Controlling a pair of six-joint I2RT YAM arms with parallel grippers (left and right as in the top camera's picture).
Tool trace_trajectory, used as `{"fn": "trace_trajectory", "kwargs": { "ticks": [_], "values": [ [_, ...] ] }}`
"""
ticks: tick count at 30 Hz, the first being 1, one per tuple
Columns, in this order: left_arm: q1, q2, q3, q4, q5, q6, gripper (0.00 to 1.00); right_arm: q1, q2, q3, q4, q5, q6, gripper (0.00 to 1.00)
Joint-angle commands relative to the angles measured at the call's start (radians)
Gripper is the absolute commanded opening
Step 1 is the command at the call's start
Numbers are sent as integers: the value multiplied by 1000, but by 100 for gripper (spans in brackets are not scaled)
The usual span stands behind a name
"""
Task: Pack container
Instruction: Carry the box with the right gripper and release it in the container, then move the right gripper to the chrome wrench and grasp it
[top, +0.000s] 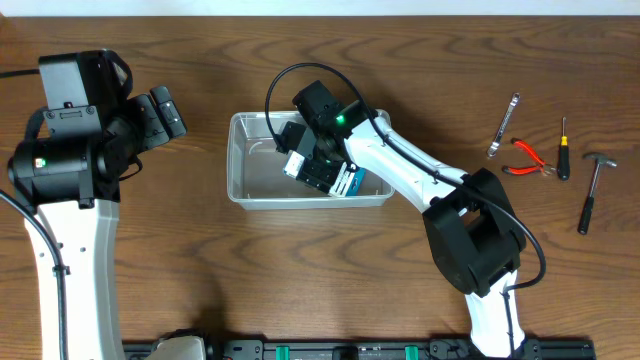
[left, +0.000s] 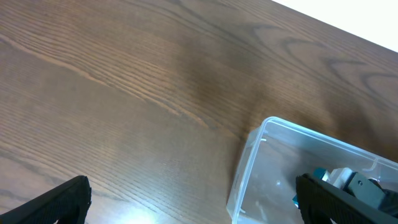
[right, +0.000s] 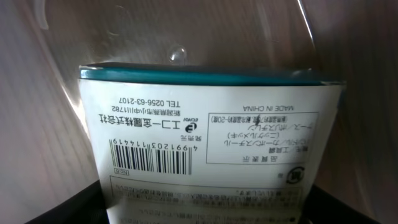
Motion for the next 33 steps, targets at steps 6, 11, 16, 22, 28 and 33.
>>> {"fn": "trace_trajectory", "kwargs": {
  "ticks": [6, 11, 16, 22, 28, 33],
  "values": [
    [0, 6, 6, -4, -13, 24, 98, -55, -136, 12, -8, 97, 48, 97],
    [0, 6, 6, -4, -13, 24, 98, -138, -237, 12, -56, 92, 94, 99],
    [0, 6, 6, -5, -13, 24, 98, -230, -324, 12, -89, 97, 152, 99],
    [0, 6, 5, -5, -13, 24, 98, -396, -375, 12, -52, 233, 599, 99],
    [0, 6, 5, -6, -13, 24, 98, -595, -322, 11, -164, 398, 1064, 99],
    [0, 6, 6, -13, -13, 24, 98, -732, -233, 11, -164, 290, 1071, 99]
  ]
}}
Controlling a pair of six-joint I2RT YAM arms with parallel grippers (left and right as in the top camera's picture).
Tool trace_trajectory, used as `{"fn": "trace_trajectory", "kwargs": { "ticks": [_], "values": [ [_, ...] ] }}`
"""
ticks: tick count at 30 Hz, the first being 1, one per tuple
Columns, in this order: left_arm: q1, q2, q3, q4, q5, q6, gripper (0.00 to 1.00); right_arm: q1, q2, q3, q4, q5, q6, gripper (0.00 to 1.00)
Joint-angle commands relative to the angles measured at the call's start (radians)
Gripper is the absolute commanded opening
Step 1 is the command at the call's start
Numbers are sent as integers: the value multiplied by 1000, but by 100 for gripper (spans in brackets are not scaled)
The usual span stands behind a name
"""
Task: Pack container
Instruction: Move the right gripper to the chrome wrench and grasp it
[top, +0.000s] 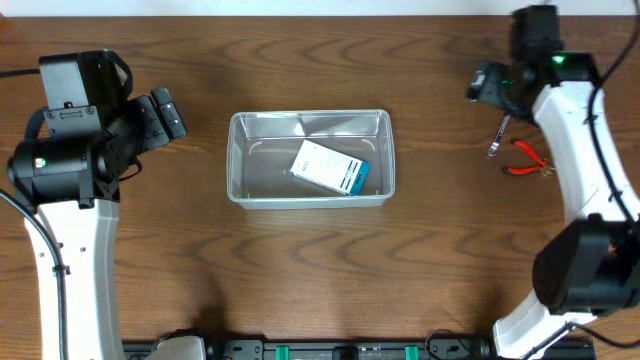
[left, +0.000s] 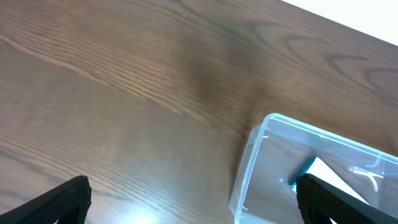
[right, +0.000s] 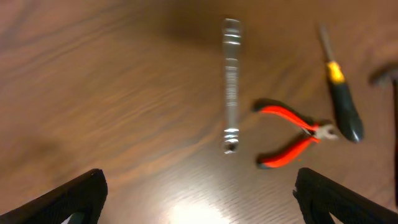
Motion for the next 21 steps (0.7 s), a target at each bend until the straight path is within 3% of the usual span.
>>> {"fn": "trace_trajectory", "kwargs": {
  "ticks": [1, 8, 21],
  "values": [
    [0, 6, 5, -5, -13, 8, 98, -60, 76, 8, -5, -47, 106, 99],
    [0, 6, 5, -10, -12, 8, 98, -132, 209, 8, 8, -71, 27, 99],
    [0, 6, 6, -34, -12, 8, 98, -118, 355, 8, 34, -69, 2, 99]
  ]
}}
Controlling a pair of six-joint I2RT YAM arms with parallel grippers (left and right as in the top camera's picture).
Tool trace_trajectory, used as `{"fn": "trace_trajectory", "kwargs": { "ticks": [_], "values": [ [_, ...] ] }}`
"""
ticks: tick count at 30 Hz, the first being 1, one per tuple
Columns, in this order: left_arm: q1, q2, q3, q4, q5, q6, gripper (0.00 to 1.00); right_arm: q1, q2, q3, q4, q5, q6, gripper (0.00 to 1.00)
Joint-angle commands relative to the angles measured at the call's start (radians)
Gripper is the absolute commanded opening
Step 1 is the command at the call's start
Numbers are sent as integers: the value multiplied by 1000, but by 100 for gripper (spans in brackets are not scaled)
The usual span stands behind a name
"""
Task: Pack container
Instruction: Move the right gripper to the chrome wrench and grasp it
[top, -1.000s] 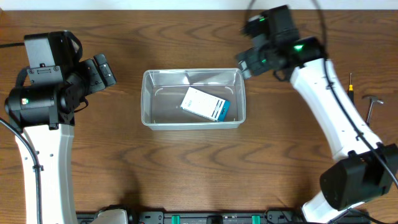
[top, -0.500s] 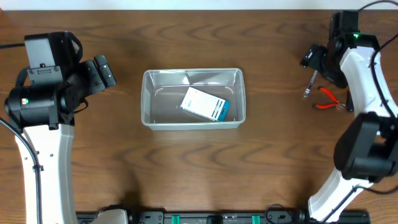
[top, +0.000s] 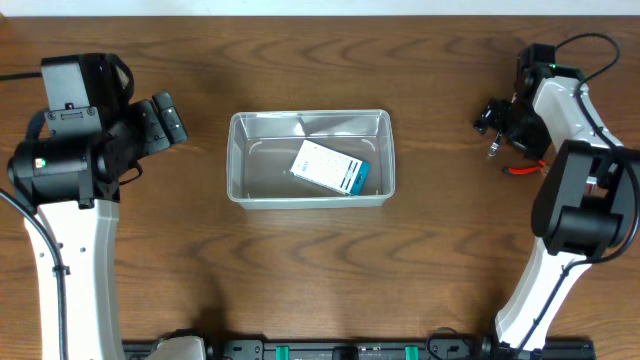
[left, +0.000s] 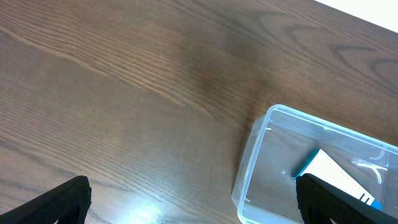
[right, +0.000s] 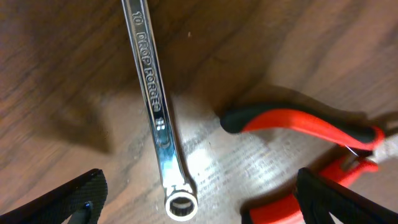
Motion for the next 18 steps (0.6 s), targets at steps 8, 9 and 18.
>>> {"fn": "trace_trajectory", "kwargs": {
  "ticks": [8, 9, 18],
  "values": [
    [0, 6, 5, -3, -12, 6, 98, 12, 29, 7, 38, -5, -16, 97],
    [0, 6, 5, -3, -12, 6, 98, 12, 31, 6, 38, -6, -16, 95],
    [0, 6, 6, -3, -12, 6, 98, 14, 77, 5, 35, -9, -15, 81]
  ]
}}
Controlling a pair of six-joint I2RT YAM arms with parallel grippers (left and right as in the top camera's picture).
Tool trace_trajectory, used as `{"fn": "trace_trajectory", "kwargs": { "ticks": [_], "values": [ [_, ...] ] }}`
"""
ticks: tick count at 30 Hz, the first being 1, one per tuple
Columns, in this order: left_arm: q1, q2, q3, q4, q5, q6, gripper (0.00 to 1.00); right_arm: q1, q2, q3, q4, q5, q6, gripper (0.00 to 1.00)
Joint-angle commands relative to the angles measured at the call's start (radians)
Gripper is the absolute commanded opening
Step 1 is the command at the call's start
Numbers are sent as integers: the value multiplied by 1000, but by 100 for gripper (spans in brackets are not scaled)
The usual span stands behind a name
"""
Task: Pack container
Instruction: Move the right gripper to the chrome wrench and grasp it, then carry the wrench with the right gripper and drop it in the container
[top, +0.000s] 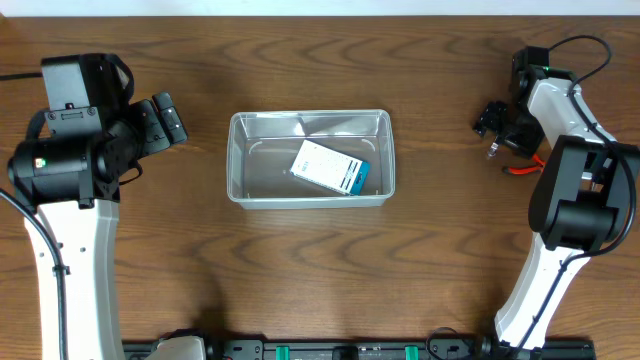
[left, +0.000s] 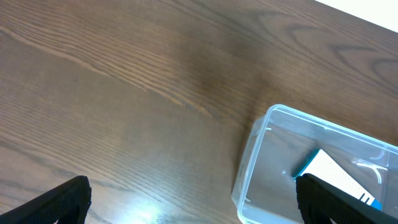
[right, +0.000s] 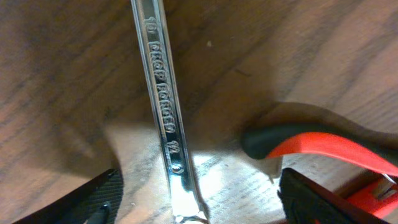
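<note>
The clear plastic container (top: 237, 160) sits mid-table with a white and teal box (top: 330, 167) lying flat inside; both also show in the left wrist view, container (left: 249, 180) and box (left: 339, 177). At the far right, my right gripper (top: 500, 125) hovers low and open over a silver wrench (right: 163, 118), one finger on each side, nothing gripped (right: 199, 205). Red-handled pliers (right: 323, 149) lie just right of the wrench. My left gripper (top: 165, 118) is open and holds nothing, raised left of the container.
The pliers' red handles (top: 525, 168) peek out beside the right arm, whose white links (top: 575, 200) run down the right side to the front edge. The left arm's body (top: 65, 160) stands at the left. Bare wood lies between container and tools.
My right gripper has come lower over the wrench, which now fills more of the wrist view, and the fingers stand closer in on either side. The left arm has not moved.
My right gripper first held the white and teal box inside the container. Then the box lay loose there and the gripper was open high over the wrench and pliers at the far right. It was then close above the wrench, and now lower still.
</note>
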Motion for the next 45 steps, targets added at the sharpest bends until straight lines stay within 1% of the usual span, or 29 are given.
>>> {"fn": "trace_trajectory", "kwargs": {
  "ticks": [1, 3, 5, 9, 12, 15, 18, 20, 23, 30, 34, 36, 41, 45],
  "values": [
    [0, 6, 6, -3, -12, 5, 98, 8, 46, 4, -4, 1, -5, 79],
    [0, 6, 5, -3, -12, 5, 98, 8, 60, 4, -4, -4, -5, 78],
    [0, 6, 5, -3, -12, 5, 98, 8, 72, 4, -3, -18, -10, 73],
    [0, 6, 5, -3, -12, 5, 98, 8, 81, 4, -4, -24, -12, 56],
    [0, 6, 5, -3, -12, 5, 98, 8, 81, 4, -4, -24, -13, 51],
    [0, 6, 6, -3, -12, 6, 98, 8, 81, 4, -4, -24, -13, 43],
    [0, 6, 6, -3, -12, 6, 98, 8, 81, 4, -5, -24, -16, 40],
    [0, 6, 6, -3, -13, 6, 98, 8, 81, 4, -5, -24, -25, 33],
    [0, 6, 6, -3, -13, 6, 98, 8, 81, 4, -5, -24, -32, 26],
    [0, 6, 6, -3, -13, 6, 98, 8, 81, 4, -4, -24, -37, 19],
    [0, 6, 5, -3, -13, 6, 98, 8, 80, 7, 0, -20, -63, 6],
    [0, 6, 6, -3, -13, 6, 98, 9, 76, 14, -5, -20, -92, 1],
    [0, 6, 5, -3, -13, 7, 98, 17, 19, 54, -54, -20, -177, 1],
    [0, 6, 6, -3, -13, 11, 98, 58, -74, 123, -110, -22, -307, 1]
  ]
}}
